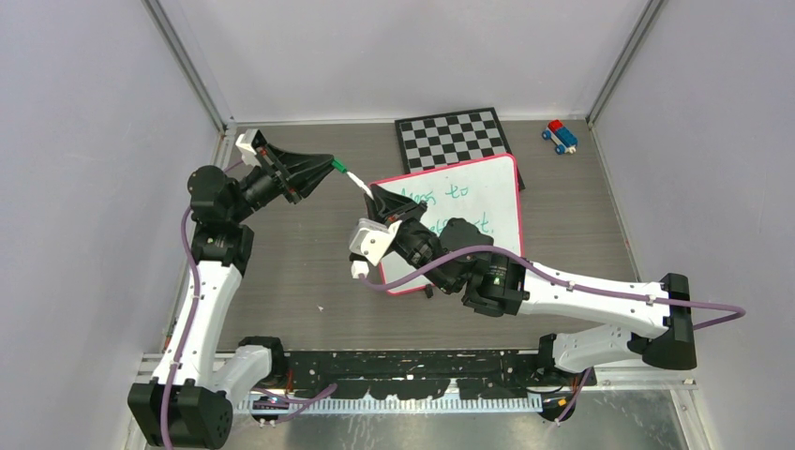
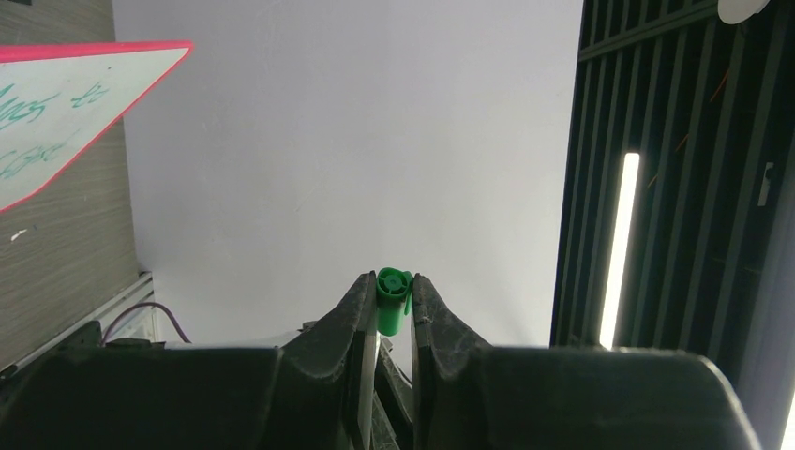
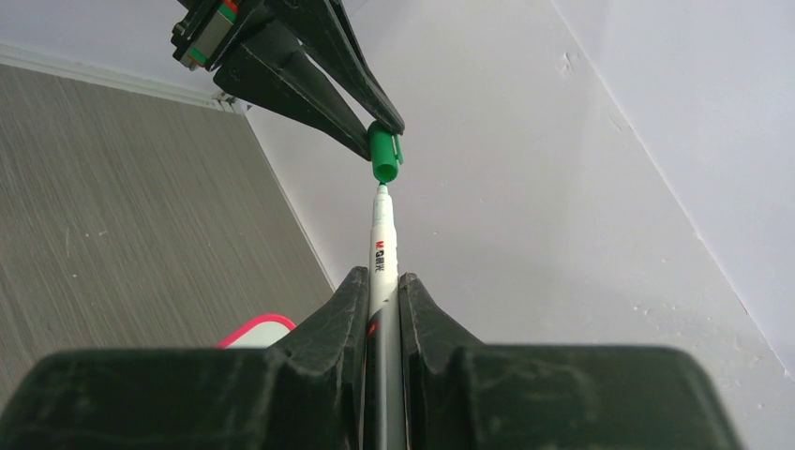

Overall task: Write a sentence on the whiteboard
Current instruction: Close the pen cap.

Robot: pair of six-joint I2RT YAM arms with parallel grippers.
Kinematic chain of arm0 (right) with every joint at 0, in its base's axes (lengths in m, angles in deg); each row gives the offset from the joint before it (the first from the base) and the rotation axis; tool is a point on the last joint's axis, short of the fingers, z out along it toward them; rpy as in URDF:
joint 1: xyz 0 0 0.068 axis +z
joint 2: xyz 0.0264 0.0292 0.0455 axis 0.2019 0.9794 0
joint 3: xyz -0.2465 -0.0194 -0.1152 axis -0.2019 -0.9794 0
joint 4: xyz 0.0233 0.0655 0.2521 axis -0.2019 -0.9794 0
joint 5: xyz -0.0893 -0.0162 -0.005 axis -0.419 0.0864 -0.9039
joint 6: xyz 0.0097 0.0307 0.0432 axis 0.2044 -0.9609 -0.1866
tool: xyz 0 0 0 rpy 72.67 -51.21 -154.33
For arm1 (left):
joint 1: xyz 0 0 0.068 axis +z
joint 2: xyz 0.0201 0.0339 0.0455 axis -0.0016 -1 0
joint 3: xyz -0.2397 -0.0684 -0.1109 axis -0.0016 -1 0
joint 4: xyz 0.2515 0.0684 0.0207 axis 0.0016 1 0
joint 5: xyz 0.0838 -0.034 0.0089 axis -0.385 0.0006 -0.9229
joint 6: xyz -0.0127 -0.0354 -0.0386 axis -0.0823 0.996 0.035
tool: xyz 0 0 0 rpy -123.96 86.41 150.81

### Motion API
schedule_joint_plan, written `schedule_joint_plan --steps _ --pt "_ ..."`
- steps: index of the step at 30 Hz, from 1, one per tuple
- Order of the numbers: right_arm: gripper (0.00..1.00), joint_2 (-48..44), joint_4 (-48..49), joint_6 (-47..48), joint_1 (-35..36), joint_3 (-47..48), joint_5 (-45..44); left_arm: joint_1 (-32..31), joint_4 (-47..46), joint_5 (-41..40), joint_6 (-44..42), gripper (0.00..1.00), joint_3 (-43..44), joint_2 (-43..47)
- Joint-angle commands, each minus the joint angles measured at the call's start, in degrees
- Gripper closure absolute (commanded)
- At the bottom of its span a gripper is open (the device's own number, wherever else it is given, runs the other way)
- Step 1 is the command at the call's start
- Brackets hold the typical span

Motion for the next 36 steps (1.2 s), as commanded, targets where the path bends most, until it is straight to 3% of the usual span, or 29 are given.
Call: schedule_joint_plan --steps 1,36 --pt "1.00 0.02 2.35 0.84 0.34 1.33 -1.08 -0.36 -2.05 1.26 -1.54 1.00 0.81 1.06" --pt "1.00 -2.58 0.34 0.14 0.52 -0.22 -1.69 -0.14 0.36 -0.93 -4.29 1.00 0.30 -1.59"
